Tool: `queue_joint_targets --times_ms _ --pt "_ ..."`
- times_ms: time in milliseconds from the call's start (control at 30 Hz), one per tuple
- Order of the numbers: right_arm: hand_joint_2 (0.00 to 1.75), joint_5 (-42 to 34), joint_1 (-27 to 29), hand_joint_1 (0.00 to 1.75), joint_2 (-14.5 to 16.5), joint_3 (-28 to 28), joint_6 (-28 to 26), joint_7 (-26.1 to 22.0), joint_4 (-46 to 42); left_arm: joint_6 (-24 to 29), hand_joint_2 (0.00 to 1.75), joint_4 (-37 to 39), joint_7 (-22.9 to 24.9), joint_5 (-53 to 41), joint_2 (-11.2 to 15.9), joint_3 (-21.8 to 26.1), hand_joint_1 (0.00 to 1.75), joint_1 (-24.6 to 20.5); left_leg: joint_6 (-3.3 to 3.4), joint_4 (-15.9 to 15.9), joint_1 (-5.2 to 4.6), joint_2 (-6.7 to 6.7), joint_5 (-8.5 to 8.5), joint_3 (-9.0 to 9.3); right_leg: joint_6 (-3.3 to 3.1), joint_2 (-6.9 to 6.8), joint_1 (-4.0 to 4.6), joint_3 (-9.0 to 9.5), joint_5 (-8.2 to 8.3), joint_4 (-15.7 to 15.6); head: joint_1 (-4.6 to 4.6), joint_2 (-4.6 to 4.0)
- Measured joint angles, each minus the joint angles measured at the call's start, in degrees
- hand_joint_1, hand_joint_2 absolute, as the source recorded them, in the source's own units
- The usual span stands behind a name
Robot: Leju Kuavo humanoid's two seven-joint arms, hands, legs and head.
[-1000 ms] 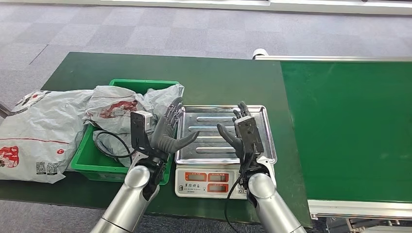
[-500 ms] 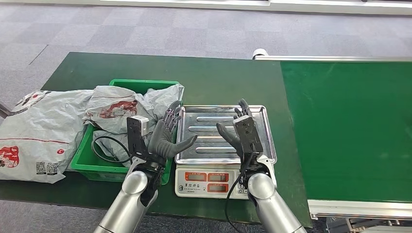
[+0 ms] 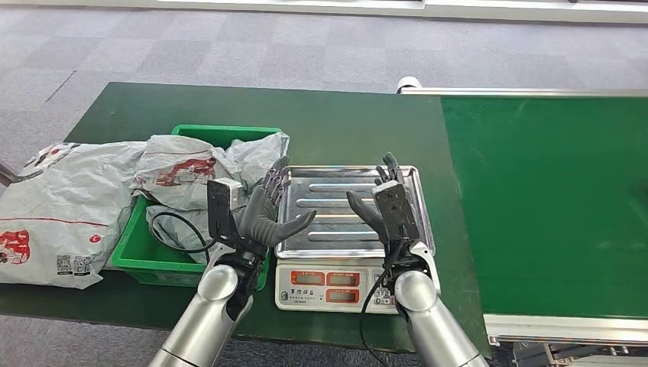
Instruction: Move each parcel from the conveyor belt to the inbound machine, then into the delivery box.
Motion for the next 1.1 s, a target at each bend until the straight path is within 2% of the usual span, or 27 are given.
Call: queue_joint_targets --times_ms 300,1100 --pt "1.75 0.2 2.9 0.0 -0.2 -2.0 1.5 0.4 -1.8 1.0 1.75 3.1 -2.4 2.2 -1.0 -0.5 0.0 -0.9 -0.01 0.0 0.0 0.01 -0.02 -0.01 0.0 0.0 0.0 -0.01 -0.01 0.0 0.0 0.0" --pt "1.75 -1.3 3.7 0.0 -1.1 -3.7 2.1 -2.3 -1.9 0.0 1.75 6.5 -4.5 2.9 -1.3 -0.5 0.0 -2.5 -0.01 0.0 0.0 0.02 -0.02 -0.01 -0.01 0.01 0.01 0.0 -0.01 0.0 0.0 -0.01"
